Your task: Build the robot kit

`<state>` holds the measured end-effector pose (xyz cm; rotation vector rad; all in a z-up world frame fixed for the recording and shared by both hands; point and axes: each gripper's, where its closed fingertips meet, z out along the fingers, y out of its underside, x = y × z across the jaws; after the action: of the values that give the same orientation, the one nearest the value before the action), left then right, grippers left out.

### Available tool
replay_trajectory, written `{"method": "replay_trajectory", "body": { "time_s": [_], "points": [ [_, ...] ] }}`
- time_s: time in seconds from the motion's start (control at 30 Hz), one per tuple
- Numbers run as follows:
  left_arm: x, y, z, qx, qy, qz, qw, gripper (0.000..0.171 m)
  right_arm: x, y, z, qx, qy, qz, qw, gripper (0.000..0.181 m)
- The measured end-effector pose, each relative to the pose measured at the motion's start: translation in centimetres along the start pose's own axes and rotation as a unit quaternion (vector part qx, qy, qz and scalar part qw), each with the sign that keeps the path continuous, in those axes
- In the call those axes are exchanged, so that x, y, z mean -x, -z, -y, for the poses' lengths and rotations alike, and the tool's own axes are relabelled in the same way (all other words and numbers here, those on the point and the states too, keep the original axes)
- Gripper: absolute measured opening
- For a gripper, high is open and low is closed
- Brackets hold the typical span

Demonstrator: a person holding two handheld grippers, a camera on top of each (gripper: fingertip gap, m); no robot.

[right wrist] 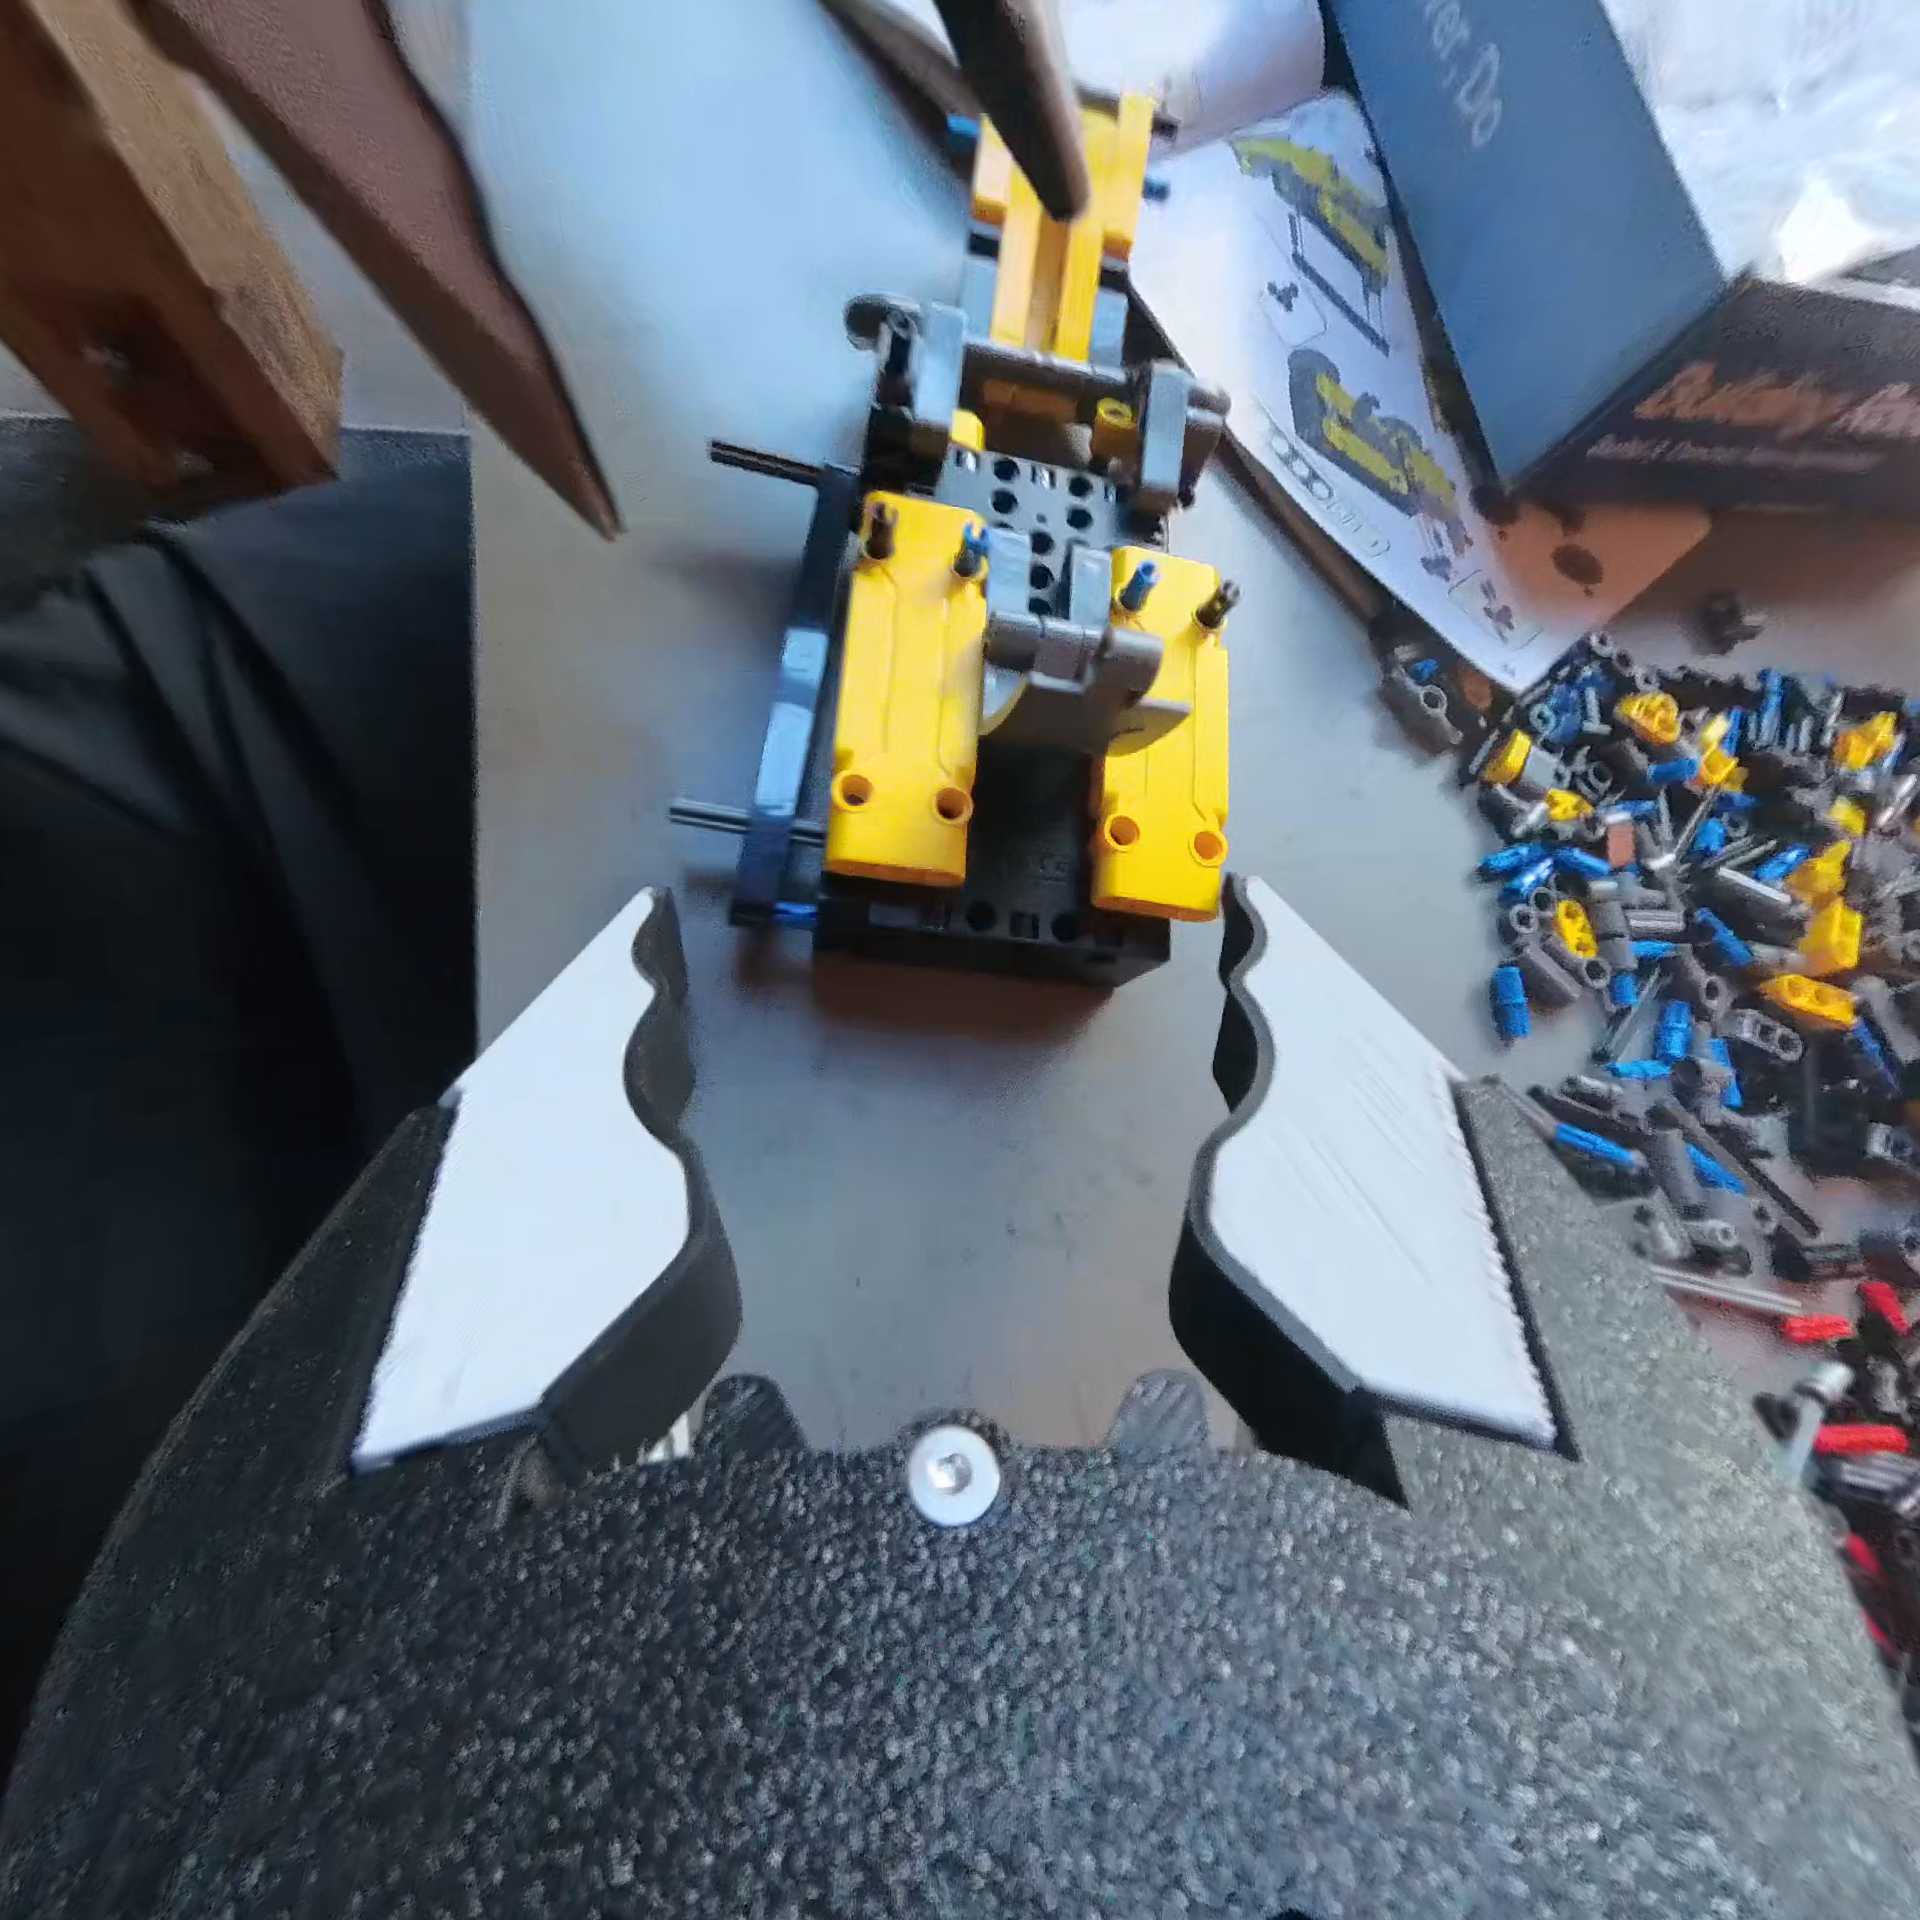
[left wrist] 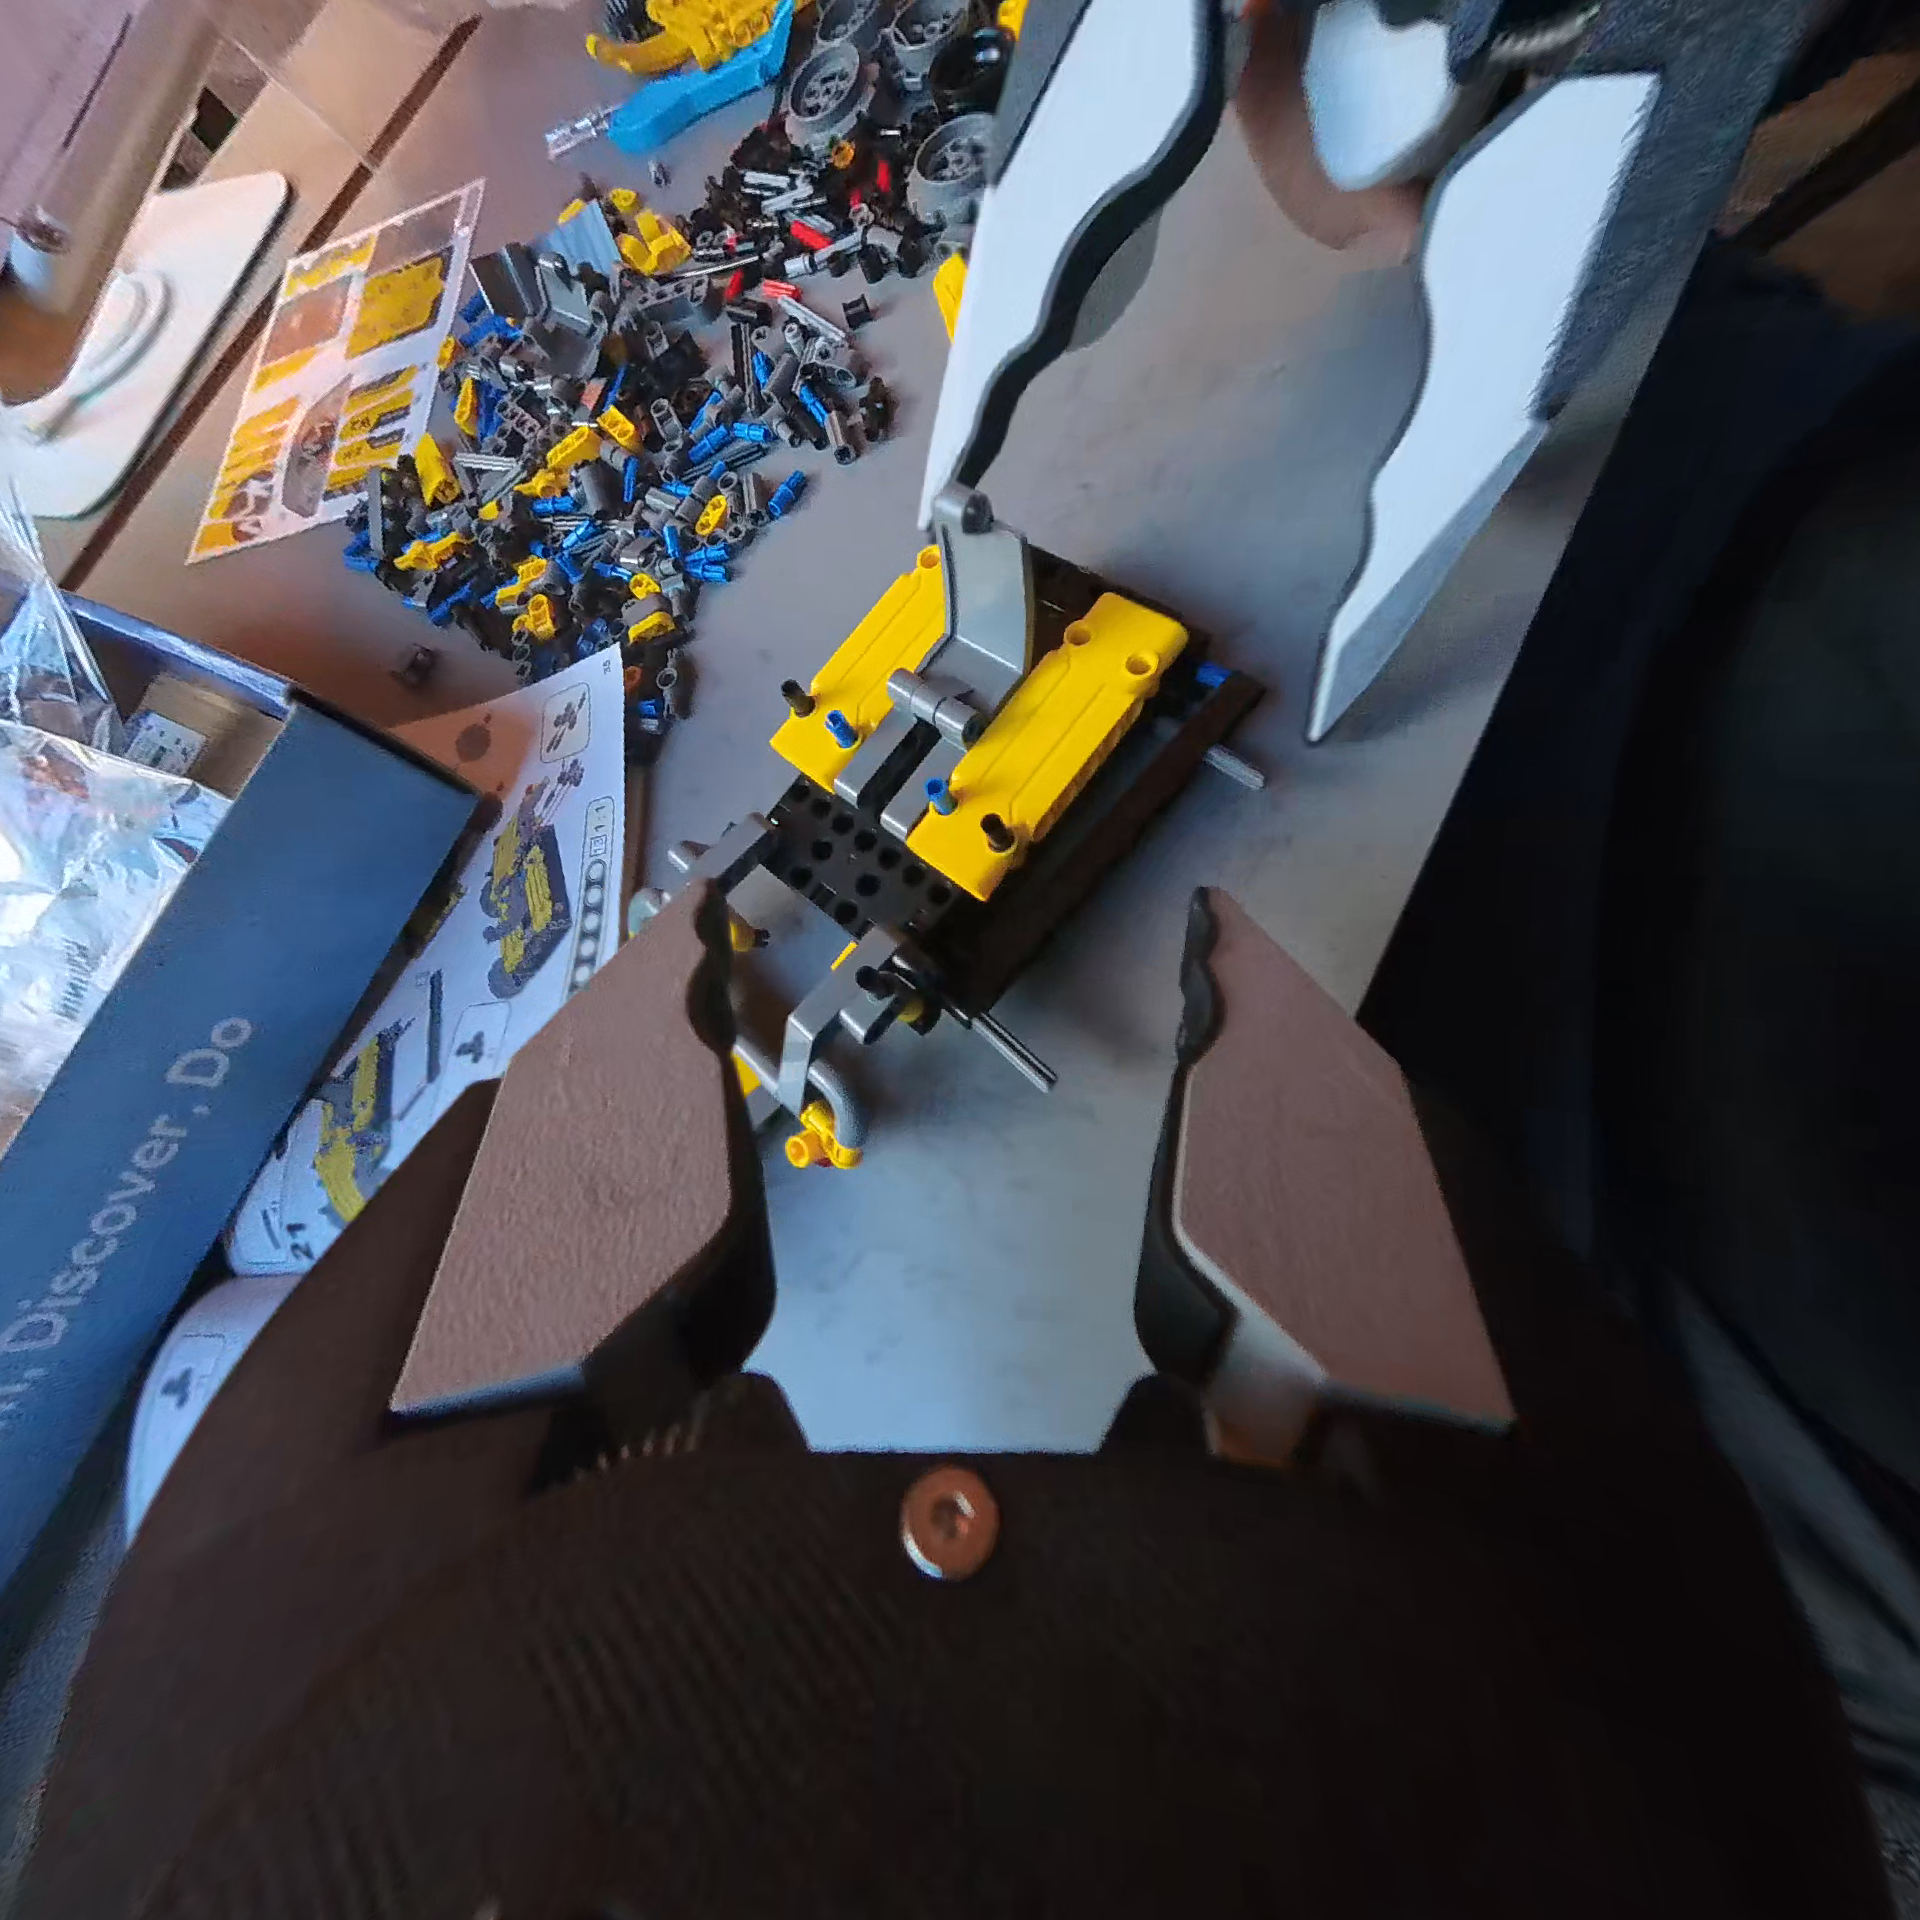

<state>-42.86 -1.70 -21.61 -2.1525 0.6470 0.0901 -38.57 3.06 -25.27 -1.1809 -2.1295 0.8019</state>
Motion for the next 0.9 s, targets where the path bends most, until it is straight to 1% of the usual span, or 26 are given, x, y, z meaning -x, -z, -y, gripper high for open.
{"method": "replay_trajectory", "body": {
  "time_s": [0.03, 0.13, 0.17, 0.27, 0.37, 0.43, 0.5, 0.57, 0.6, 0.67, 0.73, 0.77, 0.83, 0.9],
  "points": [
    [-0.1, 0.0, -0.3, 0.001, 0.0, 0.002, 1.0, 0.084, -0.3, -0.4, -0.3, 0.008, -0.008, -0.007, 1.0, 0.105],
    [0.0, -0.2, -1.4, 0.007, -0.009, 0.014, 1.0, 0.084, -0.1, -1.0, -0.5, 0.017, -0.041, 0.028, 0.999, 0.107],
    [0.0, -0.3, -1.6, 0.008, -0.015, 0.018, 1.0, 0.084, 0.0, -1.1, -0.6, 0.021, -0.05, 0.041, 0.998, 0.105],
    [-0.3, -0.7, -1.4, 0.009, -0.057, 0.035, 0.998, 0.079, 0.3, -1.4, -0.8, 0.031, -0.077, 0.081, 0.993, 0.1],
    [-0.1, -1.4, -1.9, 0.036, -0.113, 0.061, 0.991, 0.075, 0.2, -1.2, -0.4, 0.019, -0.108, 0.112, 0.988, 0.096],
    [-0.1, -1.7, -1.8, 0.049, -0.162, 0.081, 0.982, 0.071, 0.2, -0.7, 0.2, 0.001, -0.164, 0.16, 0.973, 0.095],
    [0.2, -1.8, -1.1, 0.055, -0.215, 0.116, 0.968, 0.067, 0.0, -0.2, 0.8, -0.012, -0.218, 0.209, 0.953, 0.095],
    [1.0, -1.9, 0.1, 0.051, -0.26, 0.156, 0.952, 0.059, -0.2, 0.1, 1.0, -0.017, -0.244, 0.24, 0.94, 0.094],
    [1.1, -2.1, 0.6, 0.051, -0.276, 0.159, 0.946, 0.056, -0.2, 0.3, 1.1, -0.018, -0.251, 0.252, 0.934, 0.094],
    [1.3, -2.9, 1.0, 0.066, -0.3, 0.153, 0.939, 0.05, -0.2, 0.6, 1.3, -0.019, -0.271, 0.28, 0.921, 0.094],
    [1.9, -3.2, 1.7, 0.08, -0.331, 0.155, 0.927, 0.041, -0.4, 0.8, 1.4, -0.025, -0.293, 0.302, 0.907, 0.095],
    [2.0, -3.3, 1.8, 0.089, -0.329, 0.137, 0.93, 0.041, -0.5, 1.1, 1.5, -0.031, -0.305, 0.315, 0.898, 0.095],
    [1.9, -3.3, 2.3, 0.104, -0.293, 0.08, 0.947, 0.04, -0.6, 1.6, 1.7, -0.048, -0.338, 0.352, 0.872, 0.097],
    [1.8, -3.3, 2.7, 0.12, -0.262, 0.018, 0.957, 0.04, -1.0, 2.0, 2.1, -0.074, -0.366, 0.373, 0.849, 0.1]
  ]
}}
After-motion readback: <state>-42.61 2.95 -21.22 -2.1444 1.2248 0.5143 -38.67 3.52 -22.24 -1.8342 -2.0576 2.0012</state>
